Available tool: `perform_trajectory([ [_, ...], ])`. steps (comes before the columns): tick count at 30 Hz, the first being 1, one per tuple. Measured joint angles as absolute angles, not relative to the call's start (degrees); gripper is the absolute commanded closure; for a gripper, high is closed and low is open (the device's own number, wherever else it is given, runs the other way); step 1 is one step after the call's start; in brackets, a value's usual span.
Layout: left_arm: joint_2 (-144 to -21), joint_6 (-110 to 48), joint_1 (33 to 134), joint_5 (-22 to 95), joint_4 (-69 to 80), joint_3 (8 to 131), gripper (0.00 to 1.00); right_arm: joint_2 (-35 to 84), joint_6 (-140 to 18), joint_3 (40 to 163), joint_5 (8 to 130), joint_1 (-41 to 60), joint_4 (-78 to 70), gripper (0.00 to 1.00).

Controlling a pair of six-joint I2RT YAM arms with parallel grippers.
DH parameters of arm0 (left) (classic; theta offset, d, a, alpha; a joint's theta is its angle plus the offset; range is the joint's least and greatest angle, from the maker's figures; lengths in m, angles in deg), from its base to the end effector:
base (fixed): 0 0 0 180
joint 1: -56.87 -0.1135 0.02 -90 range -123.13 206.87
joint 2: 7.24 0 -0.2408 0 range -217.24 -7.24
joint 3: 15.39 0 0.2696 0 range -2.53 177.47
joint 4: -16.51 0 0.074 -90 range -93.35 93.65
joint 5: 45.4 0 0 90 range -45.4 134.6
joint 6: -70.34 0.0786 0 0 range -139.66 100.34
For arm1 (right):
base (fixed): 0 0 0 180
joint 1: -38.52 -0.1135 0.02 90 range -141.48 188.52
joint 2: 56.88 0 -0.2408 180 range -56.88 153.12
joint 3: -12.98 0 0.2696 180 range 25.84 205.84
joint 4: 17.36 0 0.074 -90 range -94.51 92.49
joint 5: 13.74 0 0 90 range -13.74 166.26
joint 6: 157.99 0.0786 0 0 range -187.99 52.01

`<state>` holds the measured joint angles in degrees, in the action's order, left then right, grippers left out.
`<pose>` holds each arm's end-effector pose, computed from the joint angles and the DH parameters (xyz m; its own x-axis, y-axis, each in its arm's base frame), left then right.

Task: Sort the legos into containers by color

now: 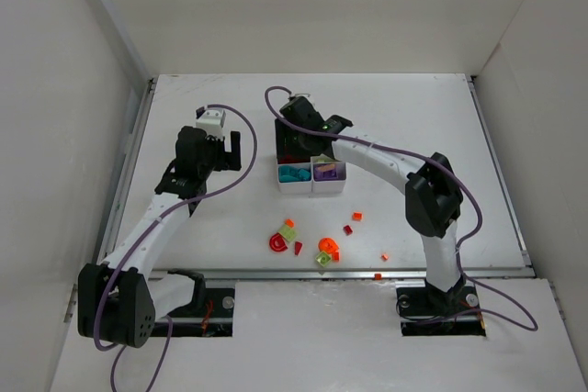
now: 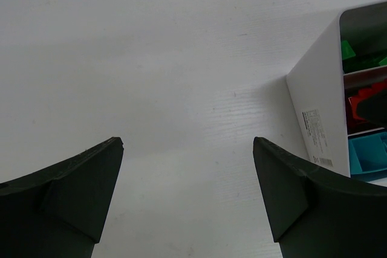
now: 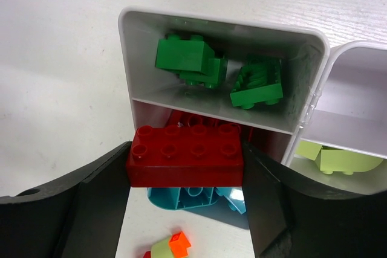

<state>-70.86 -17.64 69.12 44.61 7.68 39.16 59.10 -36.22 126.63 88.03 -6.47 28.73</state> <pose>0.3171 -0.0688 0.2398 -0.2927 0.0996 -0.9510 0.2225 0.9744 0.0336 0.3614 0.3386 0.2061 -0.7638 -0.0347 -0.6446 -0.2285 0.9484 0.2197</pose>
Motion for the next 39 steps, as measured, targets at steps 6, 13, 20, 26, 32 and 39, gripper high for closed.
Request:
perform_trajectory([
  [6, -70.86, -17.73, 69.12, 44.59, 7.68, 39.16, 0.13, 59.10, -36.79, 126.65, 87.48, -6.47, 28.53, 0.11],
  [13, -70.88, -17.86, 69.12, 43.72, 7.62, 39.16, 0.13, 57.79, -37.73, 126.19, 88.25, -6.71, 28.18, 0.05],
  [20, -70.86, -17.84, 69.12, 43.50, 7.09, 39.16, 0.13, 52.63, -38.65, 125.82, 90.94, -6.95, 28.09, 0.02],
  [26, -70.68, -17.86, 69.12, 43.08, 7.03, 39.16, 0.13, 39.69, -40.40, 116.27, 95.03, -6.34, 29.49, 0.01],
  [32, -70.27, -18.19, 69.10, 42.43, 7.27, 39.14, 0.13, 22.05, -41.14, 99.33, 90.89, -0.68, 34.45, 0.53],
  [39, -69.68, -18.43, 69.25, 41.62, 7.88, 37.61, 0.13, 20.35, -39.74, 84.86, 82.79, -1.97, 38.45, 0.40],
])
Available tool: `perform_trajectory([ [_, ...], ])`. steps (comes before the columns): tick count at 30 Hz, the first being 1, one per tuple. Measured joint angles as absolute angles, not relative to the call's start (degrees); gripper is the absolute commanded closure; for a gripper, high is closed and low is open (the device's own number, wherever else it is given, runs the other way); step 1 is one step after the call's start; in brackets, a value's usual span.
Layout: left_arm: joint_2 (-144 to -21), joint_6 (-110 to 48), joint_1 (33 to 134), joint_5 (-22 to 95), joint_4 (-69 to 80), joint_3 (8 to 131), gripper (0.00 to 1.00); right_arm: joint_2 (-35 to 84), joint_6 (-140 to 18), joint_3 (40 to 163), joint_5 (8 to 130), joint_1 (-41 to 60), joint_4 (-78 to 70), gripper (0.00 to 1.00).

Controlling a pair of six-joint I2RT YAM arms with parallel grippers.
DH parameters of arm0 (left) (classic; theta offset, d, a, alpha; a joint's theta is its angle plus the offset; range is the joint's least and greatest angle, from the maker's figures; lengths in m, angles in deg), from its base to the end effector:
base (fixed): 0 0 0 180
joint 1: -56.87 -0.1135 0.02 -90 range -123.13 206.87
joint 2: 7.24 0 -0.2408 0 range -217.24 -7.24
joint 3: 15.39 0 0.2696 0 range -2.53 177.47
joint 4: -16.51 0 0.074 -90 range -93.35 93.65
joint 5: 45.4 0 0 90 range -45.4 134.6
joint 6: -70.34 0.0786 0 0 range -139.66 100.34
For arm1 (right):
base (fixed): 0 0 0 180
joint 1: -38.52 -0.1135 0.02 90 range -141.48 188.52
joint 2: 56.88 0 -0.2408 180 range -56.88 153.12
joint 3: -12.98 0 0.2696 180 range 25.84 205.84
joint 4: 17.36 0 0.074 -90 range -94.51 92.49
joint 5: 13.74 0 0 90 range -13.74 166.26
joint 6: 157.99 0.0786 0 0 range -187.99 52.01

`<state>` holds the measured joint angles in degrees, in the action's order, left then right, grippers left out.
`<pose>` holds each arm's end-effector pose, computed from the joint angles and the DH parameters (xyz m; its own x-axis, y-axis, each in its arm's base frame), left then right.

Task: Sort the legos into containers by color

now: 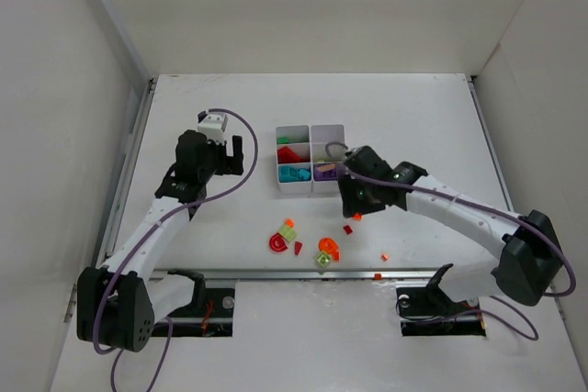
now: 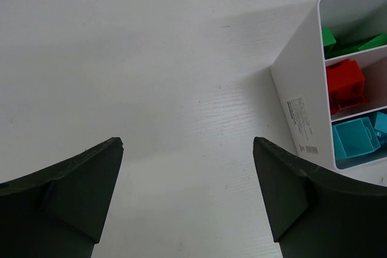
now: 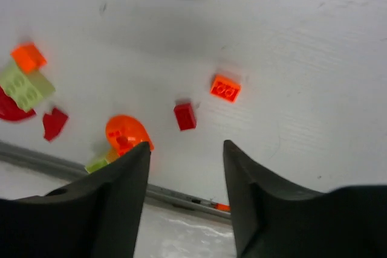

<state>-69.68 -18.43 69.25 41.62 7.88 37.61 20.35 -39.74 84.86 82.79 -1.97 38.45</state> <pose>0.3112 -0.0725 0.2355 -0.2973 0.0872 -0.9508 0.2688 0.9632 0.0043 0.2405 0.1936 0.1900 -0.8724 -0.1265 -0.4721 -0.2162 0.9662 0.1406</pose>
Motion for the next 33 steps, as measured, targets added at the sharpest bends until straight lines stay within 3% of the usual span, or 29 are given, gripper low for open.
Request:
perform_trajectory([
  [3, -69.46, -18.49, 69.34, 41.58, 8.10, 37.11, 0.13, 20.55, -41.73, 83.16, 79.51, -8.59, 38.17, 0.29],
  [10, -68.37, -18.71, 70.26, 41.07, 9.02, 35.55, 0.13, 22.47, -47.59, 82.24, 72.10, -23.47, 32.86, 0.29],
  [18, -68.10, -18.75, 70.91, 40.53, 9.67, 35.29, 0.13, 30.56, -49.67, 81.69, 72.14, -26.55, 29.73, 0.27],
  [33, -67.23, -18.73, 71.55, 40.07, 10.26, 34.18, 0.13, 34.60, -45.69, 81.23, 78.39, -27.69, 28.47, 0.40],
])
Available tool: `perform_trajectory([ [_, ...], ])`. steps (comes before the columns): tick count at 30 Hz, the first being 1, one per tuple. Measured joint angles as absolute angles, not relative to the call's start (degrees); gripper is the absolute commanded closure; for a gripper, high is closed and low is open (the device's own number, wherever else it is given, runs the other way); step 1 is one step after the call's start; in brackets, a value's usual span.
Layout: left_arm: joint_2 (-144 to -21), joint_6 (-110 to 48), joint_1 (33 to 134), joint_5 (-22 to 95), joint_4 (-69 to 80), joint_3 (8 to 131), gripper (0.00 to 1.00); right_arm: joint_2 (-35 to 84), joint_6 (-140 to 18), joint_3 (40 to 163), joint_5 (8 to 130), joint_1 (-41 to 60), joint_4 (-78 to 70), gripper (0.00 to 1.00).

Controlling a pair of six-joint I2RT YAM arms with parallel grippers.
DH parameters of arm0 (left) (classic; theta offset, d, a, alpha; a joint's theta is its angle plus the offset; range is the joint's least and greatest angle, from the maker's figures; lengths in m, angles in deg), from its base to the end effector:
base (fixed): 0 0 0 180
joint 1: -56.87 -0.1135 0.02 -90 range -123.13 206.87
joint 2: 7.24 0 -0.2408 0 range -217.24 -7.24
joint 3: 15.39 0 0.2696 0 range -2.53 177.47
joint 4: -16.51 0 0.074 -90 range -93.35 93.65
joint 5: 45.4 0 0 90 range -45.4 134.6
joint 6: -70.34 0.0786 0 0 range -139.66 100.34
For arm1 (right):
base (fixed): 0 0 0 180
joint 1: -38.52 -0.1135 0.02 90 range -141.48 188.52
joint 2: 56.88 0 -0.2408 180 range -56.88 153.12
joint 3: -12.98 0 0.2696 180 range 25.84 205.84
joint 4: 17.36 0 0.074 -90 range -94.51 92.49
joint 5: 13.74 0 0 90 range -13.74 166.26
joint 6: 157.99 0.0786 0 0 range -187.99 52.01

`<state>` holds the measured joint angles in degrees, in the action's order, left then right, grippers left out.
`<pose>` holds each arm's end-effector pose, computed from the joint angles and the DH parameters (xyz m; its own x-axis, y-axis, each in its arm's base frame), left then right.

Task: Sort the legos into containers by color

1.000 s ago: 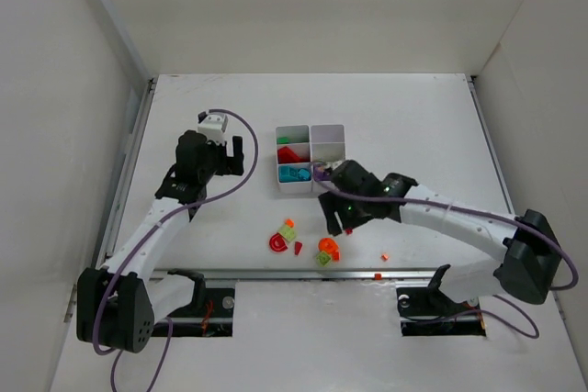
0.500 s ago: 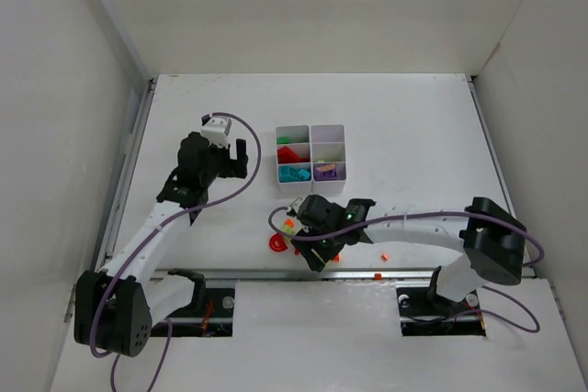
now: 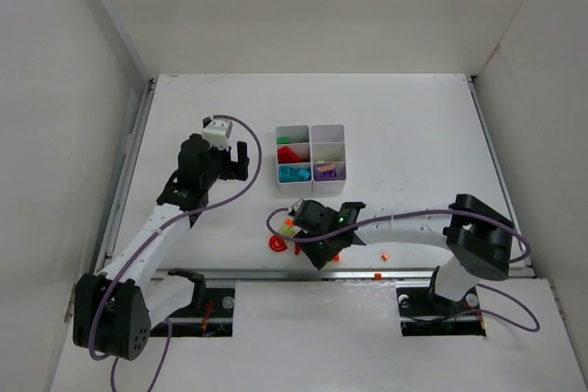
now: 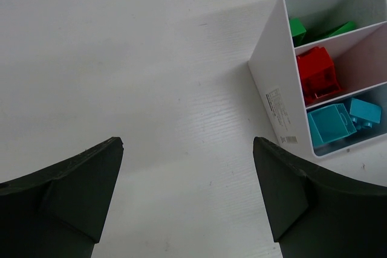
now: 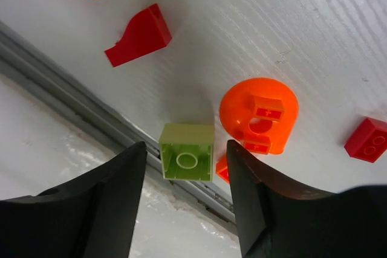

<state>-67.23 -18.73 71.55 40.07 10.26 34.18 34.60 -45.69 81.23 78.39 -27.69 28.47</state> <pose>0.2990 -0.0847 0.2296 -0.2722 0.0880 -0.9582 0.3303 0.9439 -0.0071 0.1352 0.2994 0.1054 -0.6935 -0.6331 -0.3438 -0.6981 0.7085 0.1035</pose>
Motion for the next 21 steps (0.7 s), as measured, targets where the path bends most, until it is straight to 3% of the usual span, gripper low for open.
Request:
perform_trajectory([
  [3, -66.64, -18.71, 71.55, 40.13, 10.26, 34.18, 0.13, 36.85, -45.71, 81.23, 79.16, -28.59, 28.49, 0.43],
  [6, -65.98, -18.69, 71.55, 40.16, 10.29, 34.18, 0.13, 37.38, -45.60, 81.34, 79.48, -29.44, 28.51, 0.59],
  [7, -65.85, -18.69, 71.55, 40.16, 10.31, 34.09, 0.13, 37.35, -45.43, 81.39, 79.75, -29.55, 28.51, 0.69],
  [11, -65.48, -18.69, 71.55, 40.20, 10.13, 33.70, 0.13, 36.55, -44.40, 82.04, 81.52, -29.70, 29.78, 0.84],
  [17, -65.46, -18.69, 71.55, 40.20, 10.26, 33.46, 0.13, 29.53, -43.66, 87.92, 85.71, -29.70, 33.32, 0.87],
  [19, -65.46, -18.69, 71.55, 40.20, 10.31, 33.46, 0.13, 26.84, -43.57, 91.53, 88.03, -29.35, 33.95, 1.00],
  [21, -65.46, -18.71, 71.55, 40.18, 10.39, 33.41, 0.13, 23.72, -43.55, 96.23, 90.41, -27.21, 33.73, 1.00],
])
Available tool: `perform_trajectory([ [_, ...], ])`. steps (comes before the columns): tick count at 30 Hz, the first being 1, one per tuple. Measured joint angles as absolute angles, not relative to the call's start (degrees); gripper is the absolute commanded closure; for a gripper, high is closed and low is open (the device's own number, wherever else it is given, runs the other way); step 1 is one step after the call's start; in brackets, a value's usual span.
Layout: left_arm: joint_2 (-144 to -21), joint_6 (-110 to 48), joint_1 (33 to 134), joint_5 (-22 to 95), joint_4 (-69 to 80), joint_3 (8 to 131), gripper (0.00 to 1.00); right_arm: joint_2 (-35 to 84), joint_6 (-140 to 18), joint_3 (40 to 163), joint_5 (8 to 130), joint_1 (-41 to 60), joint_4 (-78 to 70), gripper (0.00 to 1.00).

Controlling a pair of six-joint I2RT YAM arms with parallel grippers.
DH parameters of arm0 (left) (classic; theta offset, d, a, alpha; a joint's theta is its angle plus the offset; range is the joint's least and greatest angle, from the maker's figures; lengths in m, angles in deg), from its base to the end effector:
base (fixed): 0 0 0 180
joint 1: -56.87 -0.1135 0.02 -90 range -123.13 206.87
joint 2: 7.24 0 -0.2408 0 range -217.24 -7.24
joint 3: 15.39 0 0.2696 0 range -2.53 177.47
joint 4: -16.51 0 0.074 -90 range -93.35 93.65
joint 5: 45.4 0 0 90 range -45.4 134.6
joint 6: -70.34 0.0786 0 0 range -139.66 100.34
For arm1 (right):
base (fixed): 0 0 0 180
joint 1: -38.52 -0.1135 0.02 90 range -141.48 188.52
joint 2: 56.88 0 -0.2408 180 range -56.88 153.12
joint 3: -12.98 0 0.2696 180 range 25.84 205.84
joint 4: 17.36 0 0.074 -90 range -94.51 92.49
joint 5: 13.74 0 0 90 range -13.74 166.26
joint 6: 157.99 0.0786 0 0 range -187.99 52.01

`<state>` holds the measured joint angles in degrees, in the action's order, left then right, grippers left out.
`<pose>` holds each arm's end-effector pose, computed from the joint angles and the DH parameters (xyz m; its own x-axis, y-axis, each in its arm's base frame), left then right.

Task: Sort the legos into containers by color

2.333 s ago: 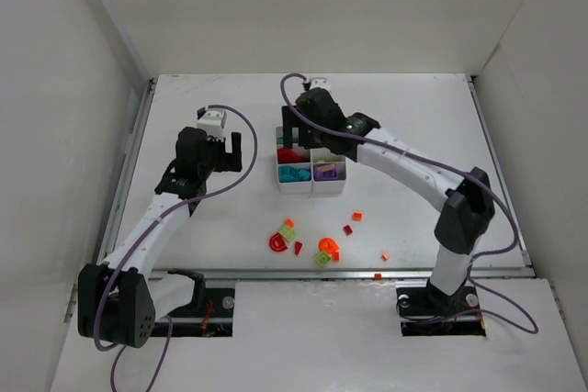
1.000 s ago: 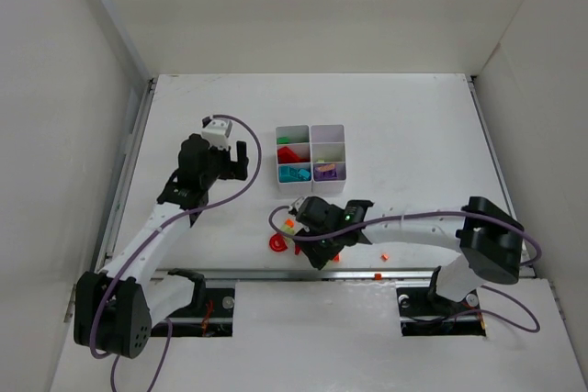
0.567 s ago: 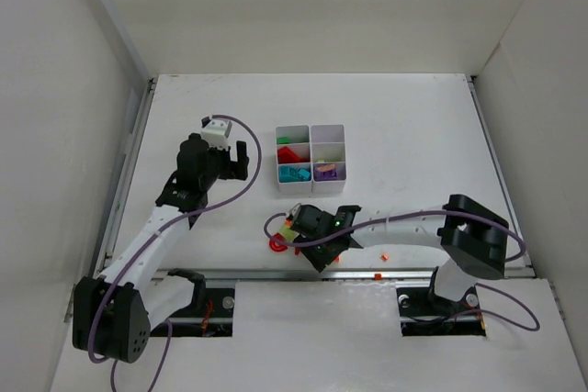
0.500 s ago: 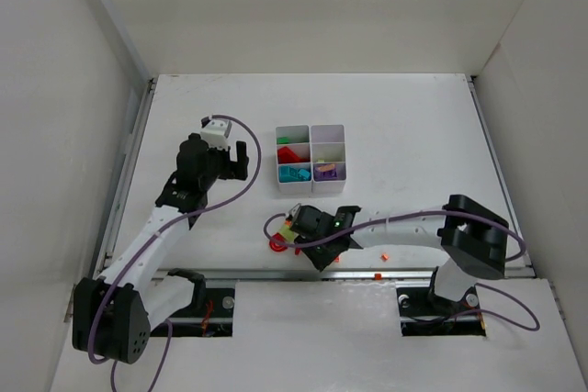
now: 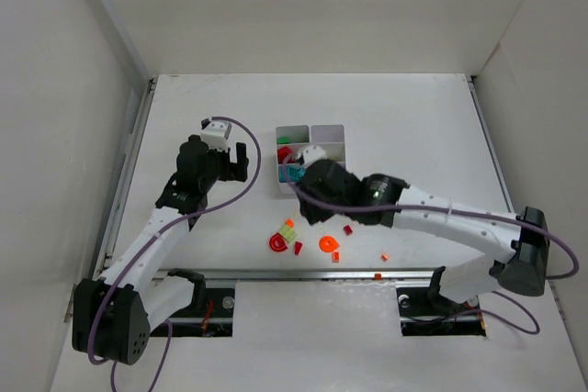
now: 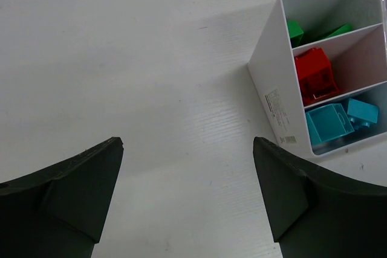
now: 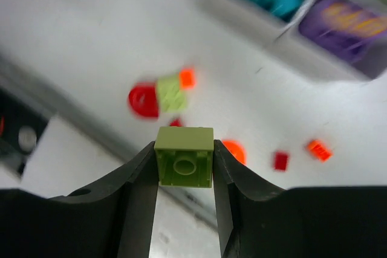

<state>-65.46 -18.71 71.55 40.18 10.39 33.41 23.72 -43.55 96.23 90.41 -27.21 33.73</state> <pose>0.2944 -0.0834 0.2333 -0.2537 0.0836 -0.9637 0.3287 0.9444 -0.0047 0.1612 0.3108 0.2511 -0.6182 -0.3949 -0.6796 -0.6168 0.7797 0.1079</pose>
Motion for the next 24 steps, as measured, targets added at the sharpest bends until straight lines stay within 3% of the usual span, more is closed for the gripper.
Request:
perform_trajectory([
  [8, -65.24, -18.78, 71.55, 40.20, 10.90, 32.58, 0.13, 36.85, -43.42, 110.32, 94.33, -3.41, 31.20, 1.00],
  [17, -65.24, -18.88, 71.00, 40.37, 10.81, 32.58, 0.13, 46.71, -43.63, 113.08, 94.35, 1.44, 31.11, 1.00],
  [22, -65.24, -18.86, 69.97, 40.72, 10.85, 32.58, 0.13, 46.77, -43.70, 113.25, 93.54, 2.03, 31.00, 0.28],
  [24, -65.24, -18.86, 69.56, 40.77, 10.88, 32.58, 0.13, 47.17, -43.85, 114.06, 93.23, 2.23, 31.04, 0.21],
])
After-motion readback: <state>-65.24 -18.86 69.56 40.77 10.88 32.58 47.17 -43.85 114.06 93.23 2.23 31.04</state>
